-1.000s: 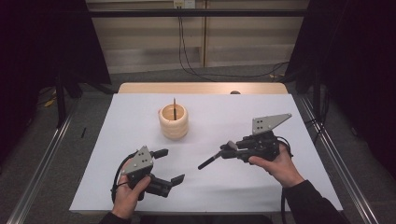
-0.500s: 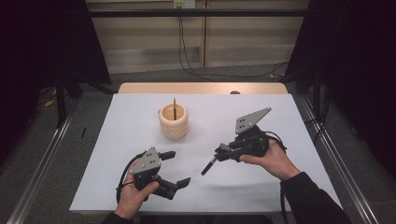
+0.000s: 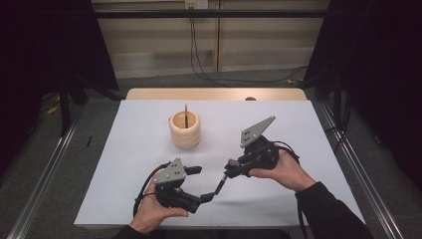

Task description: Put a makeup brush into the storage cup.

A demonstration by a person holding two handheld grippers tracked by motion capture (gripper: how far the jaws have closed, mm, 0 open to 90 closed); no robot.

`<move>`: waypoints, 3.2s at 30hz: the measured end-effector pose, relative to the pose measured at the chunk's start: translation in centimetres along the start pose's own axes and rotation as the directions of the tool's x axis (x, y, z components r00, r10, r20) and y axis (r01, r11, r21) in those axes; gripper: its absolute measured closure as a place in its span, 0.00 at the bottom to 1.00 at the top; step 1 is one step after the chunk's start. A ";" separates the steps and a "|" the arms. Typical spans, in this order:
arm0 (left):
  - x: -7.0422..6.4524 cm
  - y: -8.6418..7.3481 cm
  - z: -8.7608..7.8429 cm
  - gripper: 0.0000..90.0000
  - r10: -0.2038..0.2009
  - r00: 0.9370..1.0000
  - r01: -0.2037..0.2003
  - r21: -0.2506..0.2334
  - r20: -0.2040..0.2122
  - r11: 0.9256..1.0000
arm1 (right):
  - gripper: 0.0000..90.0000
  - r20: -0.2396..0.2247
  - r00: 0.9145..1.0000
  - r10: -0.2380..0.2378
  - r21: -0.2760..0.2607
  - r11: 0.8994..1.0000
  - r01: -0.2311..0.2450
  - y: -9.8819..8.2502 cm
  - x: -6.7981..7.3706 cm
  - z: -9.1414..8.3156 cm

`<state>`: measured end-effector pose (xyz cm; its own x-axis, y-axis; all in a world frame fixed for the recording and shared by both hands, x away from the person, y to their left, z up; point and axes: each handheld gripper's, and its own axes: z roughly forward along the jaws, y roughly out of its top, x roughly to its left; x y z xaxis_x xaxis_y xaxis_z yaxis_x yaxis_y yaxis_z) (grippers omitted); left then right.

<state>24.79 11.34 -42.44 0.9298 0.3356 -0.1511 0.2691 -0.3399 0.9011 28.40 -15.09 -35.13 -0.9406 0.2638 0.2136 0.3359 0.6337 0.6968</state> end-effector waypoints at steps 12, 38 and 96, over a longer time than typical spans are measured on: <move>-0.2 1.1 1.3 0.51 0.054 0.998 -0.054 0.018 0.014 0.998 | 0.86 -0.001 1.000 -0.007 -0.010 1.000 0.007 0.1 0.3 0.4; -1.2 1.8 3.0 0.87 0.062 0.997 -0.064 0.045 0.050 0.997 | 0.86 -0.028 1.000 0.005 -0.065 0.998 -0.007 -1.1 0.3 0.6; 0.9 1.9 -0.7 0.88 -0.049 0.997 0.047 -0.049 -0.052 0.998 | 0.03 0.218 0.964 0.154 -0.438 0.898 -0.044 -6.0 0.7 -1.2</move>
<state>25.91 11.63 -40.59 0.9012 0.3970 -0.1738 0.2993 -0.2801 0.9121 25.71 -19.54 -38.34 -0.8445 0.5098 0.1640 0.3223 0.2392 0.9159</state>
